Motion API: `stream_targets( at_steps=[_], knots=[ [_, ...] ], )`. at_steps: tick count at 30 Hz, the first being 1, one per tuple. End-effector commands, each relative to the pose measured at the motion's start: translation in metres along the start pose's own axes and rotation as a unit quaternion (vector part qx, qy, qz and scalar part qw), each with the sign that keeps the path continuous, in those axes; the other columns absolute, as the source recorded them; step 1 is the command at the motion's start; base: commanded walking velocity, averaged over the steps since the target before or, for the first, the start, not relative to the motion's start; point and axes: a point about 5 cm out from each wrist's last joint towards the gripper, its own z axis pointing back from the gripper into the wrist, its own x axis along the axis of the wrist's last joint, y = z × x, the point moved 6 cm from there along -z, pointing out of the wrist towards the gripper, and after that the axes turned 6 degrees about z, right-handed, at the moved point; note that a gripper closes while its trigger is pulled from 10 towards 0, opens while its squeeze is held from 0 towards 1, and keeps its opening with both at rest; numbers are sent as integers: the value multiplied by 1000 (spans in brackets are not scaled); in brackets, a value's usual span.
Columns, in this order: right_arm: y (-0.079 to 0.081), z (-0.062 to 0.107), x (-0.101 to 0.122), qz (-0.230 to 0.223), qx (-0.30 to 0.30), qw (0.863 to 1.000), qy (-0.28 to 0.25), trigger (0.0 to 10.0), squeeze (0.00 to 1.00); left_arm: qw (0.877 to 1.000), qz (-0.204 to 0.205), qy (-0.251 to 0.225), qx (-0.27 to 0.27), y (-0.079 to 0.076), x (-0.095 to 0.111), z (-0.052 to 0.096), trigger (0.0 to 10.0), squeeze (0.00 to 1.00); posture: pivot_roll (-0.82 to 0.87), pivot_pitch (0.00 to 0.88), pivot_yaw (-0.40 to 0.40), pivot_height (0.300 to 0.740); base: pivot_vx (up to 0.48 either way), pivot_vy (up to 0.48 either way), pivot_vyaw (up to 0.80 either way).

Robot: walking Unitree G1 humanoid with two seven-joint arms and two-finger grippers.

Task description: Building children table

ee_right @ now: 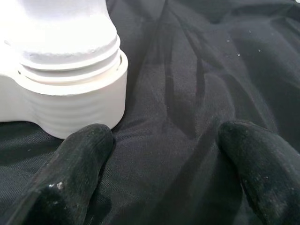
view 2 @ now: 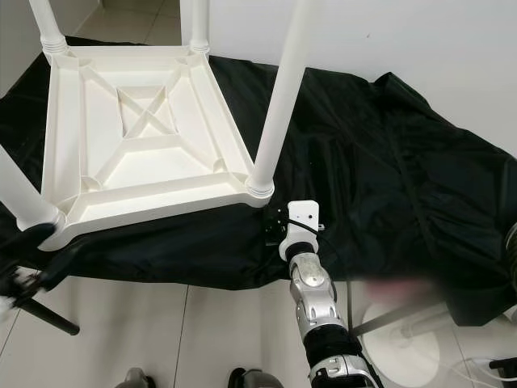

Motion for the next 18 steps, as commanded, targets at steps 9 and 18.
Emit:
stream_targets(
  at_steps=[9,18],
  knots=[
    [12,1,0,-23,43,999,-6,10000,0,995,-36,39,79,51,9,37,10000,0,191,146,-133,740,0,0,0],
    [24,1,10,-44,83,995,-31,10000,0,979,-82,-9,188,99,33,20,10000,0,187,139,-138,740,0,0,0]
  ],
)
